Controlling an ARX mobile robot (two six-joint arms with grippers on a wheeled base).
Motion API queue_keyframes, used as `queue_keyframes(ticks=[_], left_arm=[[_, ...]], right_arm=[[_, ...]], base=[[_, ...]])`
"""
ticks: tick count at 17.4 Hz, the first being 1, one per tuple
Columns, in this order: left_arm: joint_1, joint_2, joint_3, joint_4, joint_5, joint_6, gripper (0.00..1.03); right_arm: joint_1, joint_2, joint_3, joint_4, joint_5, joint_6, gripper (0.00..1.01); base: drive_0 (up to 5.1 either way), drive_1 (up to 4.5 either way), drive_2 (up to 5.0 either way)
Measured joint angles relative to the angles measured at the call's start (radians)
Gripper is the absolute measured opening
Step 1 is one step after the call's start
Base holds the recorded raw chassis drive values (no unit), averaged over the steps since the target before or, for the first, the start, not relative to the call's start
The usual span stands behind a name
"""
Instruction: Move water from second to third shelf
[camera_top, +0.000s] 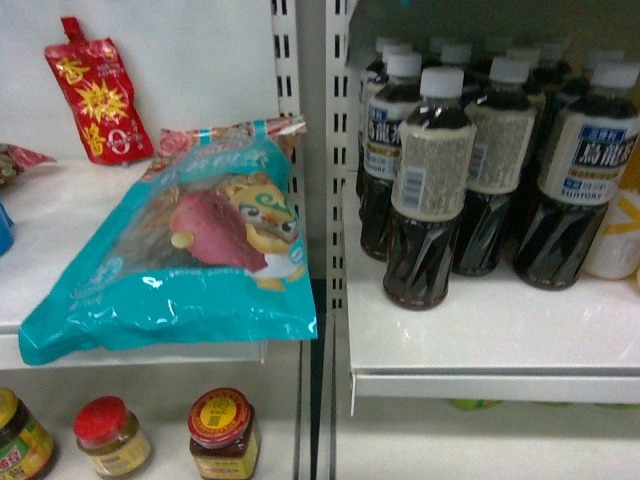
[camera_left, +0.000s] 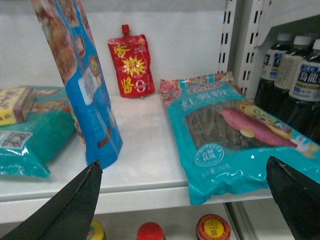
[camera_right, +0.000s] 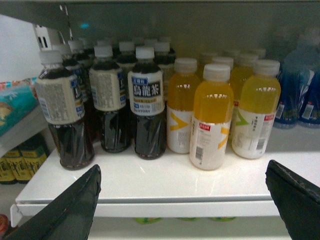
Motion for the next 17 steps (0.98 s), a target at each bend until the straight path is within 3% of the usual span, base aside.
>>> queue_keyframes(ticks=[17], left_arm=[[0.0,0.0,0.0,-0.002,0.0,-0.001,0.98]], right_arm=[[0.0,0.0,0.0,-0.002,0.0,-0.001,0.98]], base=[[0.0,0.0,0.0]])
